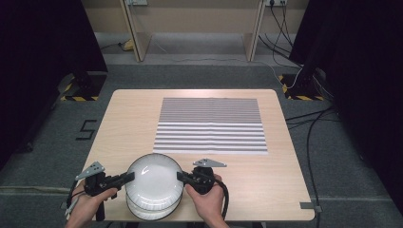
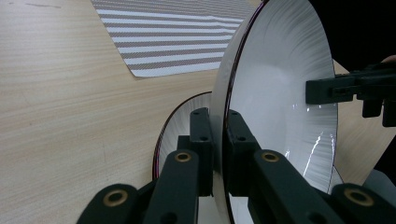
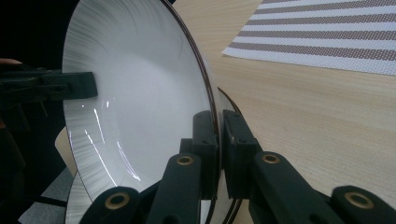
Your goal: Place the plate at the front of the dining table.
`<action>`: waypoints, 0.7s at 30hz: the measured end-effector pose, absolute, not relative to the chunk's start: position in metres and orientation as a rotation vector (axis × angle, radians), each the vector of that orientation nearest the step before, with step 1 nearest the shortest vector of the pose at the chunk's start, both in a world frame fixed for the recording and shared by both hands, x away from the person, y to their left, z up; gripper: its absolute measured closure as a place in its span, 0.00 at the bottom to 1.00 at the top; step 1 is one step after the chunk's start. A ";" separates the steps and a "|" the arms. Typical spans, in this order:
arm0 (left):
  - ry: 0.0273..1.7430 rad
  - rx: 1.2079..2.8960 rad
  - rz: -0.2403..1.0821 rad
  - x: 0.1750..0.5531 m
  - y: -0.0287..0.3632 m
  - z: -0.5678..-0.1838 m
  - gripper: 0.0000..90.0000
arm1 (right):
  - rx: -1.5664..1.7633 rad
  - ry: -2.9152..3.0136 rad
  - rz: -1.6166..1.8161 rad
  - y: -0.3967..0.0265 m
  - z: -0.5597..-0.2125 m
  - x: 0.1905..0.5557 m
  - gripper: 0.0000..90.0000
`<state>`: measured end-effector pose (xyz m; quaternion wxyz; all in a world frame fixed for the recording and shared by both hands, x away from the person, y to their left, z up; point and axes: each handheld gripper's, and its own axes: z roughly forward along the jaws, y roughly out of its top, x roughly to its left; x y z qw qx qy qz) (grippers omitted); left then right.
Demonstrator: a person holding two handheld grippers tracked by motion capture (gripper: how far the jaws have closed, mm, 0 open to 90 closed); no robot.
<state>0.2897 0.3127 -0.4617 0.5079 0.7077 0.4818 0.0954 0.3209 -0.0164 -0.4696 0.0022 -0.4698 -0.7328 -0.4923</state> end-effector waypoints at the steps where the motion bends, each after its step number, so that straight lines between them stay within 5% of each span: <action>1: 1.159 1.702 0.235 0.290 0.312 -0.461 0.93 | -1.470 -2.305 -1.553 -0.017 -0.469 0.321 0.94; 21: 1.101 1.693 0.287 0.296 0.306 -0.450 0.93 | -1.474 -2.328 -1.620 -0.022 -0.457 0.322 0.94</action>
